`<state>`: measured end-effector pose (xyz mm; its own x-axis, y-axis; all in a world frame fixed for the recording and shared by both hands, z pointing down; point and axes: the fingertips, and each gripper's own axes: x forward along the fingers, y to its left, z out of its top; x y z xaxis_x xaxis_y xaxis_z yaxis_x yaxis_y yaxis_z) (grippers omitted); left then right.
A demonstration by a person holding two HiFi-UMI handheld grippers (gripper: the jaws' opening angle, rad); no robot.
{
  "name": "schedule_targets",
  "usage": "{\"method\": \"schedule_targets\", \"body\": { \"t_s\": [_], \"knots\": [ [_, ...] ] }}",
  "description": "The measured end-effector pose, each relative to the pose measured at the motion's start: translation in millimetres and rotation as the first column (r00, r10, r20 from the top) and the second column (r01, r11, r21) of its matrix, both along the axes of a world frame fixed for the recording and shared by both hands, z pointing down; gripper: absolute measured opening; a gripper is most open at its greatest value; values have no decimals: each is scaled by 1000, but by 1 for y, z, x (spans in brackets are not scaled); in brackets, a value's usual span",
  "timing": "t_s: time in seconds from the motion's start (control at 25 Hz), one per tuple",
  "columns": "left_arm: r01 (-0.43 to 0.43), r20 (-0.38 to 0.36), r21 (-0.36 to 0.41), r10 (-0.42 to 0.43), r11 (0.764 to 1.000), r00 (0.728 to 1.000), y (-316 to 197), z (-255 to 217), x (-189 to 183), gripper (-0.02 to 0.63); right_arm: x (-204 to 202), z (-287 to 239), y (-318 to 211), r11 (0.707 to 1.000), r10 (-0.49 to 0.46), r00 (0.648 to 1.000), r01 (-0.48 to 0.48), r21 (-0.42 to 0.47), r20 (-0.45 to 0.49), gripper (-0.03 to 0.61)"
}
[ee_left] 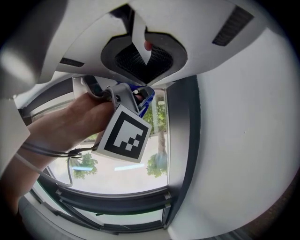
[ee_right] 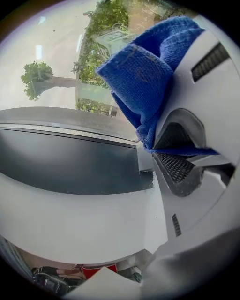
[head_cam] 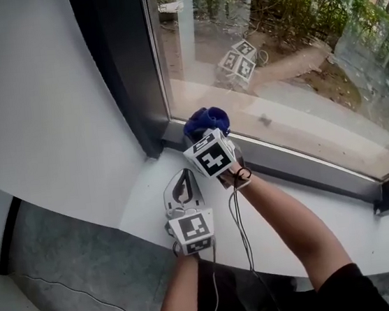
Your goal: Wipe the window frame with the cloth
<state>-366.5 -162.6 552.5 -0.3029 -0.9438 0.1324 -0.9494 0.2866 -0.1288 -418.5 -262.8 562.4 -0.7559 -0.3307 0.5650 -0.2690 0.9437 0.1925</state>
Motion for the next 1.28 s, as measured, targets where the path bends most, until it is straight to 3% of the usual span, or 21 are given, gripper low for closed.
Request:
{"method": "schedule_targets", "body": {
  "t_s": [0.28,0.56,0.84,1.28],
  "knots": [
    [-34,-12,-11,34,999,999,-7,-3,24,5,27,-1,-4,999,16,1000,-17,33,9,17],
    [-59,-19,-4,58,998,998,-10,-6,43,5,59,3,-8,995,92,996,-92,-29,0,18],
    [-112,-46,-11,112,994,993,-10,-7,70,5,85,7,-11,990,137,990,-137,-30,-20,18],
    [-164,-24,-26,164,986,986,-16,-3,99,5,119,6,-17,985,167,986,-167,-51,-9,18]
  ]
}}
